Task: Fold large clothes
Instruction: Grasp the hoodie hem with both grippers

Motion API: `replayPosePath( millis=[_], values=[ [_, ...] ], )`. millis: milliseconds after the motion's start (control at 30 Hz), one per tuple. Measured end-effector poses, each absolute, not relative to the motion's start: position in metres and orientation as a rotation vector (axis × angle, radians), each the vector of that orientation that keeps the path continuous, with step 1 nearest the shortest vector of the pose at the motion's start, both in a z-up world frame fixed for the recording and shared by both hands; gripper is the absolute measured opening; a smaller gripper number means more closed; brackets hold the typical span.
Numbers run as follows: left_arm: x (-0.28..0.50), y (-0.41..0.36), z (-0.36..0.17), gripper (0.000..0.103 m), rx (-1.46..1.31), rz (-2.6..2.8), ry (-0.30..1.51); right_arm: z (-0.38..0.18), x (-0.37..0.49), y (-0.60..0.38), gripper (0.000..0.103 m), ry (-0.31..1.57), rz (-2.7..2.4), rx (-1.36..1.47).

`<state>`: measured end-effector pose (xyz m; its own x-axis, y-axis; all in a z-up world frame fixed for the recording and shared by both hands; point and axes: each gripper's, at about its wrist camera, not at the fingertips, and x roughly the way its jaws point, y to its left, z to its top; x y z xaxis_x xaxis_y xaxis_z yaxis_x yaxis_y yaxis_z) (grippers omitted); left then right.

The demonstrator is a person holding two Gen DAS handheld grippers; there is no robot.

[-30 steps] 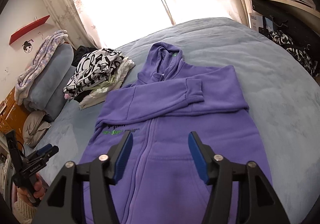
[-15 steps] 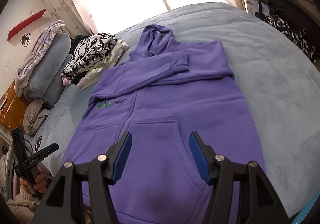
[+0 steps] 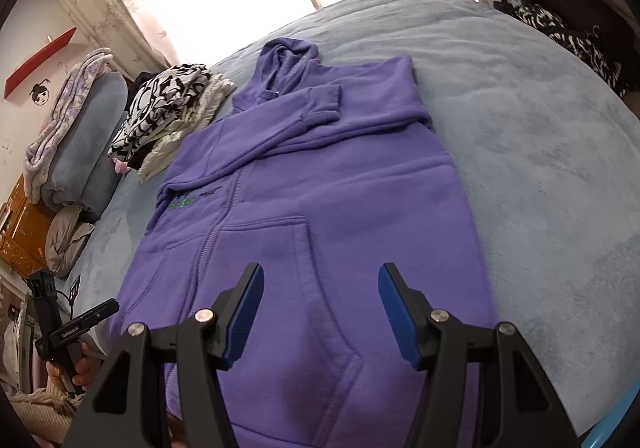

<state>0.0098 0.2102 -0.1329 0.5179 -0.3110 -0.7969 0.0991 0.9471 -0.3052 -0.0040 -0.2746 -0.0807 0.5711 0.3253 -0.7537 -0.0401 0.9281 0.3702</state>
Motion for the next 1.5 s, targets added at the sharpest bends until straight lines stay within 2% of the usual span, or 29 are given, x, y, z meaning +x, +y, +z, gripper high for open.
replayPosePath(
  millis=[400,800,1167,1300,1333,1367,1400,1433,1500],
  values=[
    [0.001,0.213,-0.138,0.071,-0.240,-0.269,1.007,-0.100,-0.015,-0.327,0.060,0.963,0.170,0.402],
    [-0.022,0.212,-0.146,0.071,-0.257,-0.390,1.090,-0.112,-0.052,-0.371,0.060,0.994,0.275,0.497],
    [-0.002,0.214,-0.163,0.072,-0.427,-0.564,1.068,-0.132,-0.050,-0.345,0.061,0.941,0.583,0.670],
    [0.006,0.199,-0.164,0.072,-0.404,-0.592,1.042,-0.132,-0.041,-0.323,0.059,0.931,0.632,0.641],
    [0.008,0.197,-0.164,0.071,-0.399,-0.578,1.036,-0.132,-0.039,-0.318,0.052,0.936,0.624,0.624],
    [0.008,0.195,-0.163,0.059,-0.403,-0.564,1.028,-0.132,-0.036,-0.313,0.036,0.946,0.603,0.602],
    [0.009,0.194,-0.162,0.030,-0.410,-0.546,1.023,-0.133,-0.034,-0.311,0.026,0.955,0.582,0.587],
    [0.011,0.193,-0.162,0.017,-0.424,-0.529,1.035,-0.133,-0.033,-0.310,0.018,0.963,0.553,0.573],
    [0.013,0.189,-0.158,0.014,-0.449,-0.460,1.038,-0.131,-0.036,-0.309,0.016,0.957,0.521,0.564]
  ],
)
